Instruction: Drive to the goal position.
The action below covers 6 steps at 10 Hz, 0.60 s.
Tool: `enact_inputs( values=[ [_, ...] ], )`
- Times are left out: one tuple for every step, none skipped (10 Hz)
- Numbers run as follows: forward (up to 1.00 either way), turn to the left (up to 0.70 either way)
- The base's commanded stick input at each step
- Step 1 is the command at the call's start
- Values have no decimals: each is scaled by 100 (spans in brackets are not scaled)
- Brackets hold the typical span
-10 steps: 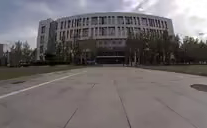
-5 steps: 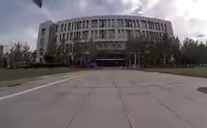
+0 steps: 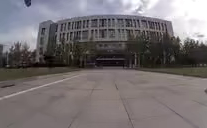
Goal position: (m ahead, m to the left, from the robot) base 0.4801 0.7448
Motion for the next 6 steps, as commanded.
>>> enact_inputs(
  values=[
    [51, 0],
    [51, 0],
    [51, 0],
    [41, 0],
    [40, 0],
    [40, 0]
  ],
)
